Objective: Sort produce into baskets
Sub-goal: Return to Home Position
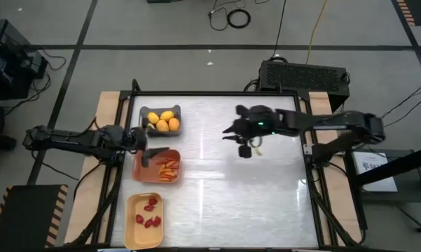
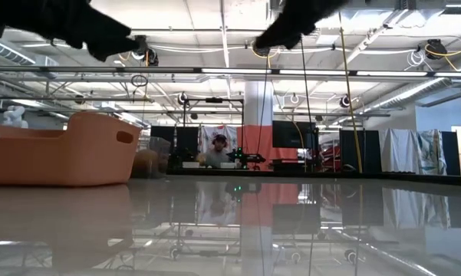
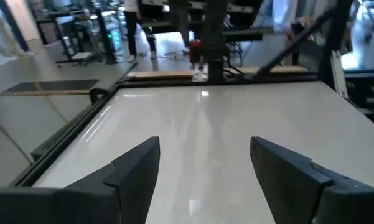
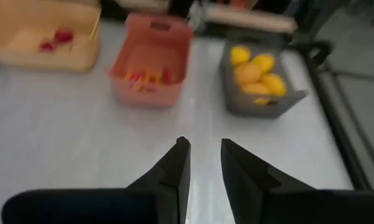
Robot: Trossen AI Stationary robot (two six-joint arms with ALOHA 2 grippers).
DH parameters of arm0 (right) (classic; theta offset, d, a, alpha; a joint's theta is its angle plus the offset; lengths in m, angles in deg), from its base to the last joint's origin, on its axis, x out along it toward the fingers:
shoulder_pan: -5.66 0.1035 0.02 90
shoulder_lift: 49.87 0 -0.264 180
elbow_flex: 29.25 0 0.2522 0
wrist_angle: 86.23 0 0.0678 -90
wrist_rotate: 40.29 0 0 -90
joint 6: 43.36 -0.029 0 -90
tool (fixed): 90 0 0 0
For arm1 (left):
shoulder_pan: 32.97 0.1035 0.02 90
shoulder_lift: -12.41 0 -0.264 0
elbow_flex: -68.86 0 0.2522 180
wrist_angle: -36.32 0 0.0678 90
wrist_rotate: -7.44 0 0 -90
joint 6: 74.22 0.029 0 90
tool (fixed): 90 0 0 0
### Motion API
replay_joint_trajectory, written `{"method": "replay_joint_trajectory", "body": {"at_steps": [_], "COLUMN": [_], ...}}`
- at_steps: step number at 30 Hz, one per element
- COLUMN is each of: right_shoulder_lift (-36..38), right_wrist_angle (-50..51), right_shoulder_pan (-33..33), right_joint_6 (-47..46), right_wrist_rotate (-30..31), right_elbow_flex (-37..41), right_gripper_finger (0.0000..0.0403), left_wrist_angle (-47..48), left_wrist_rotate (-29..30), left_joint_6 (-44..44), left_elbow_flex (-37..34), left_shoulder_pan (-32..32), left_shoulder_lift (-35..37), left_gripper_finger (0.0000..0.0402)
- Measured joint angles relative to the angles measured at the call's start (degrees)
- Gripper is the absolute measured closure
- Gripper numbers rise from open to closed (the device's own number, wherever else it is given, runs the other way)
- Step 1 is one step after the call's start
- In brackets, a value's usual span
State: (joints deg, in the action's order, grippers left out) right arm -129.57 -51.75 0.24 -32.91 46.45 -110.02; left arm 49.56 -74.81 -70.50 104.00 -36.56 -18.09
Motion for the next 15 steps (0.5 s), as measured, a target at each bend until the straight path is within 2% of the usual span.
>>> {"method": "replay_joint_trajectory", "body": {"at_steps": [6,11,15], "right_shoulder_lift": [12.4,19.6,23.7], "right_wrist_angle": [-22.0,-31.7,-37.2], "right_shoulder_pan": [-1.0,-0.8,-0.8], "right_joint_6": [-6.0,-13.1,-16.9], "right_wrist_rotate": [0.1,-0.1,-0.1], "right_elbow_flex": [21.9,34.4,41.8], "right_gripper_finger": [0.0326,0.0328,0.0348], "left_wrist_angle": [-0.3,-0.1,-0.6], "left_wrist_rotate": [-0.3,-0.2,0.2], "left_joint_6": [-5.2,-7.5,-9.4], "left_elbow_flex": [-5.3,-7.8,-10.2], "left_shoulder_pan": [2.2,2.1,2.1], "left_shoulder_lift": [9.6,14.5,16.5], "left_gripper_finger": [0.0144,0.0144,0.0144]}}
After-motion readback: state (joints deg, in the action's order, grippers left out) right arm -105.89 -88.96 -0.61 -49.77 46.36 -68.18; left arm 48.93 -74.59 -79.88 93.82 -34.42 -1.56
